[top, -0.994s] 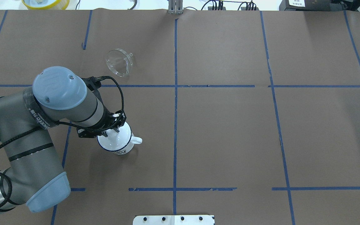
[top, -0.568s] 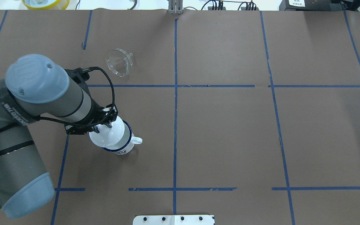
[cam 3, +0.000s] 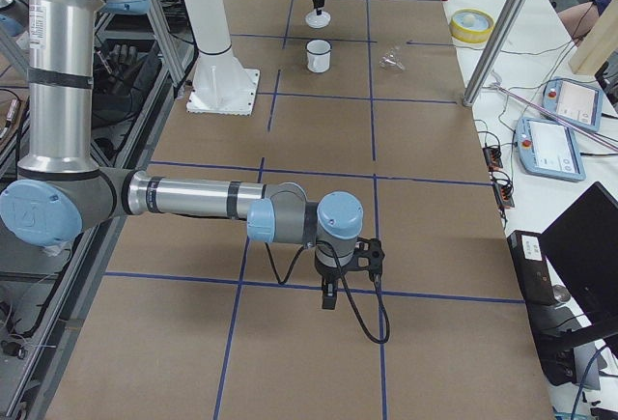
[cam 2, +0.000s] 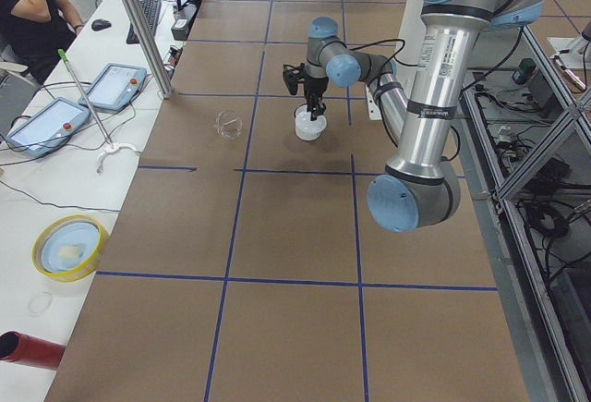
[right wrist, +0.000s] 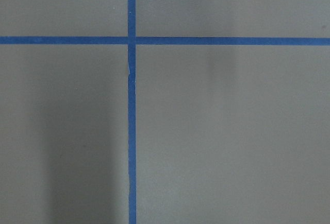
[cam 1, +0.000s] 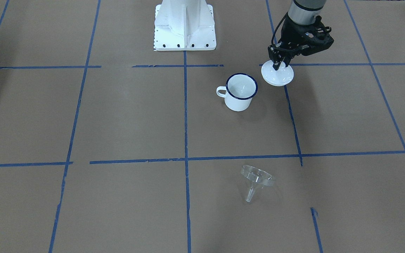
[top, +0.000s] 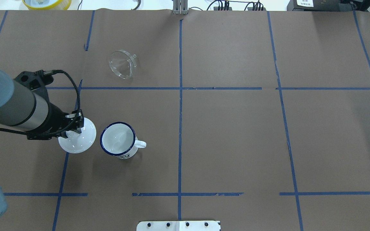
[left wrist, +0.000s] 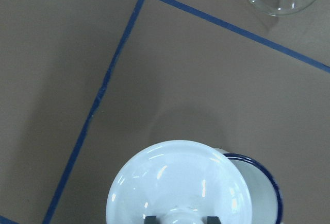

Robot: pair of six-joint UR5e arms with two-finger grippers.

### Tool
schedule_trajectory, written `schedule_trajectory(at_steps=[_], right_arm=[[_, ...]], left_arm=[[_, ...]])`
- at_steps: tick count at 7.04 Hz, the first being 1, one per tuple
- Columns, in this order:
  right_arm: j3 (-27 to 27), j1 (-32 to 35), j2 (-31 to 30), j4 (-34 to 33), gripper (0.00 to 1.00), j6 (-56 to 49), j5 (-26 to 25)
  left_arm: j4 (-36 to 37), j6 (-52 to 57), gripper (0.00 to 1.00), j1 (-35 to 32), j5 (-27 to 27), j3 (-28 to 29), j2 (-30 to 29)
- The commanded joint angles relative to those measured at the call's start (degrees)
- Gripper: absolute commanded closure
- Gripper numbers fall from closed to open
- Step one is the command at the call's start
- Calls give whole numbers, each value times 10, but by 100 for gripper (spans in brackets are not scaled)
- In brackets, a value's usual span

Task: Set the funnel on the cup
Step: 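Lift the lid off the mug and lower it beside the mug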

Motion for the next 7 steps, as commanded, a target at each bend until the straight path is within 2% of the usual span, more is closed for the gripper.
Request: schedule_trajectory(at_steps=[1,2,7], right_arm=[[1,0,0,0,0,0,0],[0,0,0,0,0,0,0],[0,0,0,0,0,0,0]], left_arm=[[-209,-73,100,16,-3,97,77],[-232,-76,100,31,-3,132,72],[-208,-90,100,59,-12,157,36]])
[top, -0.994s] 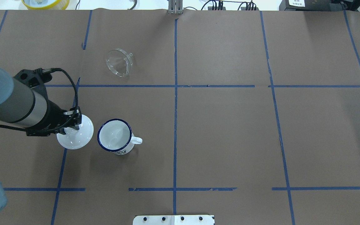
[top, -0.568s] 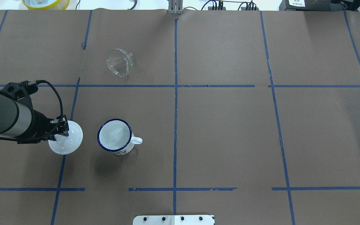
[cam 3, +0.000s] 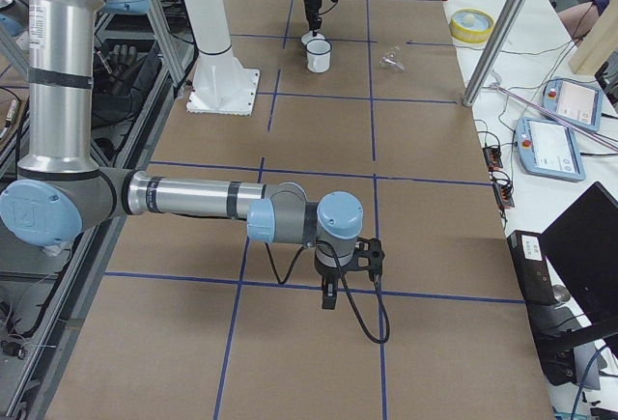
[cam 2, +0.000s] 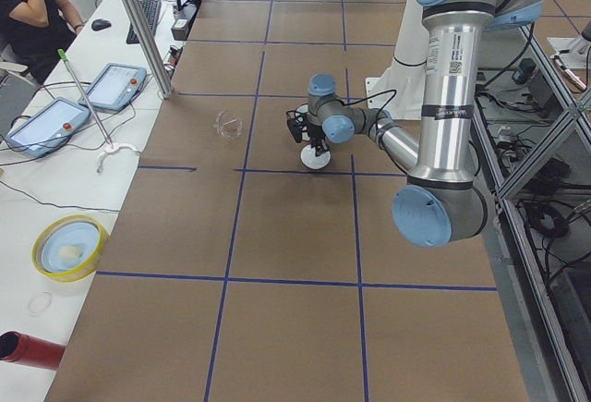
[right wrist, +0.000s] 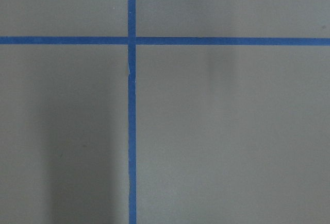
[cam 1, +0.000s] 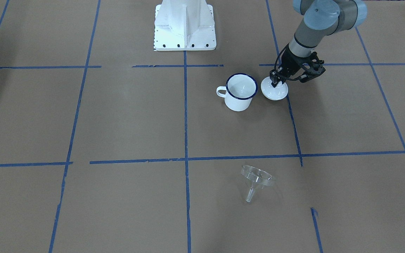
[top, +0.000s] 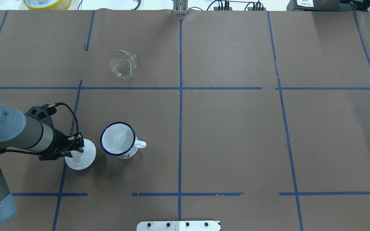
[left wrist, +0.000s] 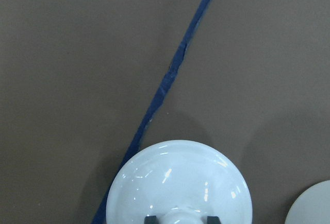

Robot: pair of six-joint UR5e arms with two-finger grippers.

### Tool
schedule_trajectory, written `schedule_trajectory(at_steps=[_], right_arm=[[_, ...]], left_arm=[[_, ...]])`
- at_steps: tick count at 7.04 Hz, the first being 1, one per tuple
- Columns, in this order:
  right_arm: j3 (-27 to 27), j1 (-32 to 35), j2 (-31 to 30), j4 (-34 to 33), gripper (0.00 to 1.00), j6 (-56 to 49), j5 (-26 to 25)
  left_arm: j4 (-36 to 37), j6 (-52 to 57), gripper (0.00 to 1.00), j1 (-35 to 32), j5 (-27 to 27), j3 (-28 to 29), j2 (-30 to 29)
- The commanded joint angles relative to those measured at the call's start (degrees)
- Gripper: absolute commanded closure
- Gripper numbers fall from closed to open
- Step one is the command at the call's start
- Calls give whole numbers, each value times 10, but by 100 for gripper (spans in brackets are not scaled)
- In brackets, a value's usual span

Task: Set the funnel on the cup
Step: 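Open the left gripper to release the lid on the table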

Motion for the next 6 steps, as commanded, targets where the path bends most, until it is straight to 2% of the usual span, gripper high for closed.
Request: schedule_trajectory(at_steps=[1,2,3,4,5,6], right_arm=[[1,0,0,0,0,0,0],[1,0,0,0,0,0,0],[1,0,0,0,0,0,0],[1,0,0,0,0,0,0],[1,0,0,0,0,0,0],[1,0,0,0,0,0,0]], left_arm=[[1,-2,100,9,1,8,-3],[3,5,43,8,1,7,-2],[5,5,30,4,0,2,-3],[26,5,26,-7,0,-40,0],[88,7,26,-55,-1,-78,-11],[97,-26,25,-86,2,-47,-83]])
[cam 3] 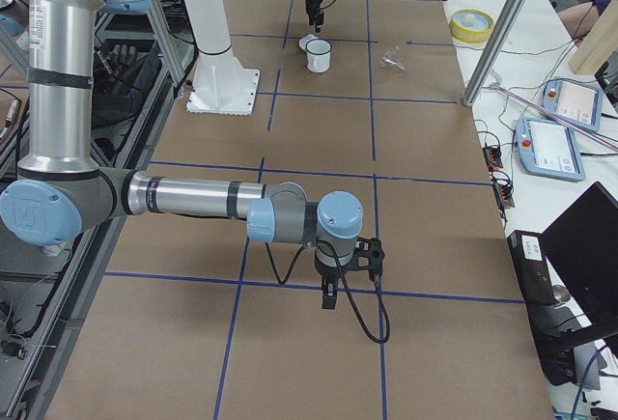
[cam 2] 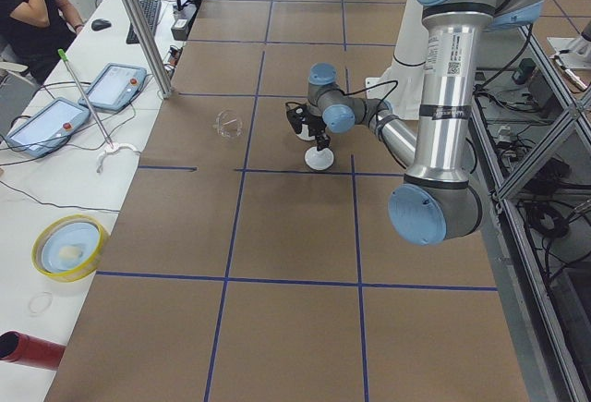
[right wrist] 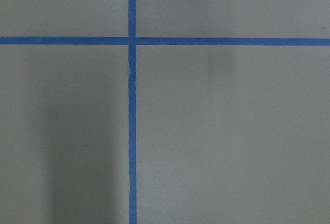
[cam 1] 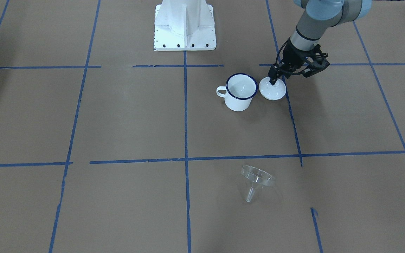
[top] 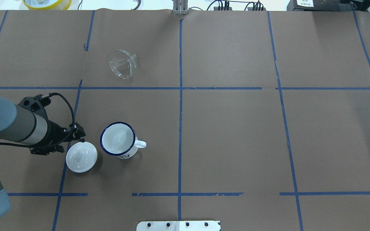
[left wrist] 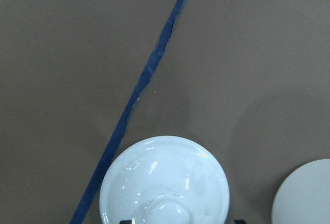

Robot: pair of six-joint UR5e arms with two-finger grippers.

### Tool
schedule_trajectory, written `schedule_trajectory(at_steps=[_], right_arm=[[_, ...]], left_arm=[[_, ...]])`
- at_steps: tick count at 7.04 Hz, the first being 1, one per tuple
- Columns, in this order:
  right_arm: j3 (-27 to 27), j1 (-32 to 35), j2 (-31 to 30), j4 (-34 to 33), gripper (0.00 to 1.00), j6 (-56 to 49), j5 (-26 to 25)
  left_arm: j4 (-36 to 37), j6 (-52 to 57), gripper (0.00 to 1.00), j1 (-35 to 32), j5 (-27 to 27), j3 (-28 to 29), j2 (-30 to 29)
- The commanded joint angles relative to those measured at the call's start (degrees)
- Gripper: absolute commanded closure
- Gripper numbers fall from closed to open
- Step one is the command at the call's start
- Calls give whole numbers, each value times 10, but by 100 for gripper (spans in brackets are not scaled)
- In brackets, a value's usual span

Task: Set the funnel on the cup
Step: 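Open the left gripper to release the lid on the table, then move the left gripper to the clear glass funnel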

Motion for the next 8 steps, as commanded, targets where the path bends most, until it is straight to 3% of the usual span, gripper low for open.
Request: schedule_trajectory(at_steps=[1,3,5,7,8], right_arm=[[0,0,0,0,0,0,0],[0,0,0,0,0,0,0],[0,0,0,0,0,0,0],[0,0,0,0,0,0,0],[0,0,0,0,0,0,0]], left_arm=[[22,-83,25,-56,6,65,-112],[-2,-171,26,-68,40,137,-195],[-204,-255,27,-66,146,232,-197],[-319,-319,26,-57,249,292,-200],[-360,-321,26,-50,275,320,-201]])
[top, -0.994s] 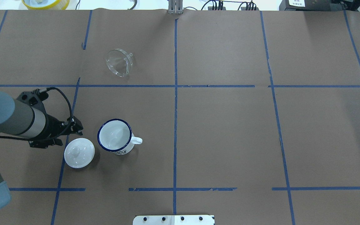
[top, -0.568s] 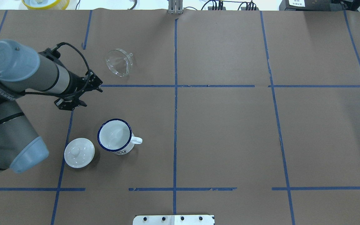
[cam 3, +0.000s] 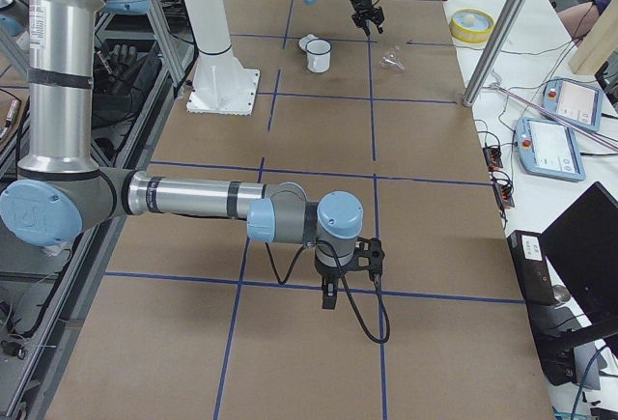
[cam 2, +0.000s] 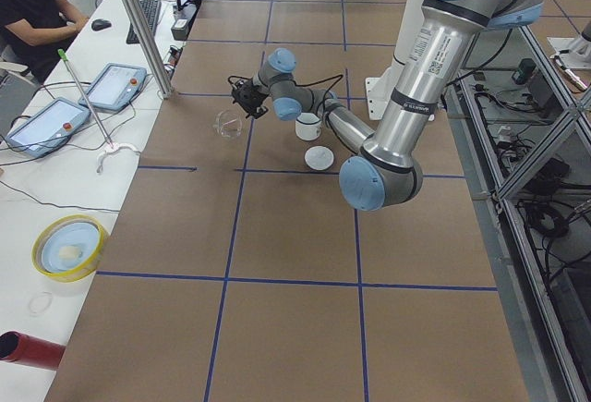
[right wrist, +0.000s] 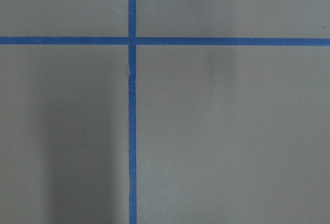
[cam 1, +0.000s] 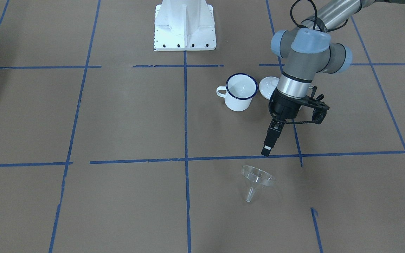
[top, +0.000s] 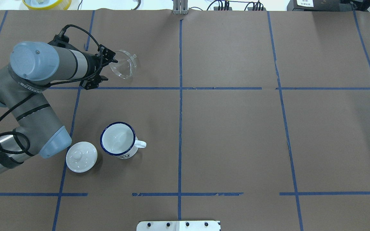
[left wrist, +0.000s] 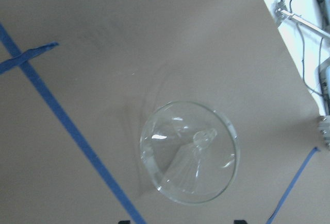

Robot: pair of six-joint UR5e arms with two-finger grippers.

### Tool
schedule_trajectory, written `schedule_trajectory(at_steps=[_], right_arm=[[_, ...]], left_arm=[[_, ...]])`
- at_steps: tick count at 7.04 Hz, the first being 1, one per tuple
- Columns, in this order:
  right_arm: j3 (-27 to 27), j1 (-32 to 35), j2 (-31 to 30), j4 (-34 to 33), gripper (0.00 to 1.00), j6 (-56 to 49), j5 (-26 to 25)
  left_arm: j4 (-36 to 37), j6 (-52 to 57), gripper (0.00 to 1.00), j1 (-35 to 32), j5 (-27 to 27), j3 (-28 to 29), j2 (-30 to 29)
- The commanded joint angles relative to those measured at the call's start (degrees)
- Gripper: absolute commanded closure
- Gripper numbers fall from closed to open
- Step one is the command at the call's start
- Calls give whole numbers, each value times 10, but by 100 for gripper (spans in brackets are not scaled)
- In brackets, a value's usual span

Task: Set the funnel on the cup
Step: 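Move the left gripper to the clear glass funnel, then lower the left gripper and grasp the glass funnel's rim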

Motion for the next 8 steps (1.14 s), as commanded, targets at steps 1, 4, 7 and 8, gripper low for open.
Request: schedule_trajectory(at_steps=[1,4,7,8], right_arm=[[-1,0,0,0,0,0,0],[0,0,0,0,0,0,0],[0,0,0,0,0,0,0],[0,0,0,0,0,0,0]], left_arm=[[-65,-19,26,9,59,54,-13],[-122,-34,27,12,64,90,-27],[-167,-34,28,11,64,129,-38],[-178,-34,29,11,64,135,-40]])
